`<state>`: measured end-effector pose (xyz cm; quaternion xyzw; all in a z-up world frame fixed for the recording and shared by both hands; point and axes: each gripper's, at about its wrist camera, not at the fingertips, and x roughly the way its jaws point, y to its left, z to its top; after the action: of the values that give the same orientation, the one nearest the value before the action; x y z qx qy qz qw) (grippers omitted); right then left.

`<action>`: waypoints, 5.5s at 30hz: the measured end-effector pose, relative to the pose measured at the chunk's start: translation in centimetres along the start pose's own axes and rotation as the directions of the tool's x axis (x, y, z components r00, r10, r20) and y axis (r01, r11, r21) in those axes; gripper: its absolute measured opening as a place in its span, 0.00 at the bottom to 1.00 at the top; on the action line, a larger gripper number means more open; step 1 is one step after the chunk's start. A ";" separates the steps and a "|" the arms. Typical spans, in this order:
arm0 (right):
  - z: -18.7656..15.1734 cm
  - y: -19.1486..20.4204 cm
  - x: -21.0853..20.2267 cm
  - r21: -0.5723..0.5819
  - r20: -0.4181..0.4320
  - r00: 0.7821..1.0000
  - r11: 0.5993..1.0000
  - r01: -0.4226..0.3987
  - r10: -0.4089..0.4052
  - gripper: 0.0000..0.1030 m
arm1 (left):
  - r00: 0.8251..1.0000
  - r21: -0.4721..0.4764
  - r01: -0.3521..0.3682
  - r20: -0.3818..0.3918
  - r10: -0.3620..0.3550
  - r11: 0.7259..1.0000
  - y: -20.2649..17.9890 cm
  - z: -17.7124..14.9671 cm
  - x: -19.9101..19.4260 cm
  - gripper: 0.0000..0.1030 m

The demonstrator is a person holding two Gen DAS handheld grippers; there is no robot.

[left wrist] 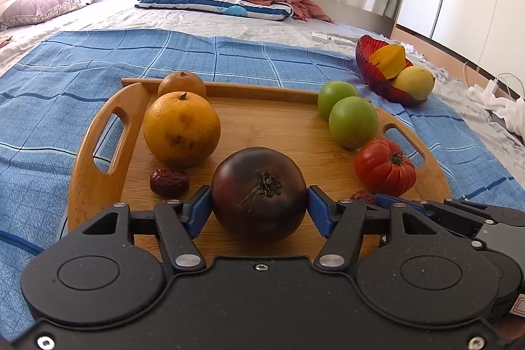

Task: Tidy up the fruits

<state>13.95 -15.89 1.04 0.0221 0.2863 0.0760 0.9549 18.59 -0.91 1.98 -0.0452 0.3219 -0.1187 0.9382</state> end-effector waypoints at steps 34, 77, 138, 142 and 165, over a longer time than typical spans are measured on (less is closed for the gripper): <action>-0.2 0.1 0.1 -0.010 -0.012 1.000 1.000 0.002 -0.002 0.32 | 0.999 0.019 -0.032 0.039 0.032 0.999 0.0 0.3 -1.7 0.75; -2.1 0.2 -6.6 0.018 0.077 0.995 0.998 0.054 -0.055 0.76 | 0.995 -0.003 -0.085 0.050 0.085 0.996 0.6 -3.4 -7.7 0.93; -6.4 0.3 -5.4 0.001 0.005 0.996 0.996 0.089 -0.089 1.00 | 0.976 0.045 -0.217 0.020 0.216 0.975 0.5 -8.1 -4.8 1.00; -6.5 0.3 -5.4 0.001 0.006 0.996 0.996 0.089 -0.089 1.00 | 0.976 0.045 -0.217 0.020 0.216 0.975 0.5 -8.1 -4.8 1.00; -6.5 0.3 -5.4 0.001 0.006 0.996 0.996 0.089 -0.089 1.00 | 0.976 0.047 -0.217 0.018 0.216 0.975 0.5 -8.1 -4.8 1.00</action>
<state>5.95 -16.49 -1.42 0.0100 0.2843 0.0333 0.9581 10.07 0.72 -1.66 0.0122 0.3161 -0.0233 0.9484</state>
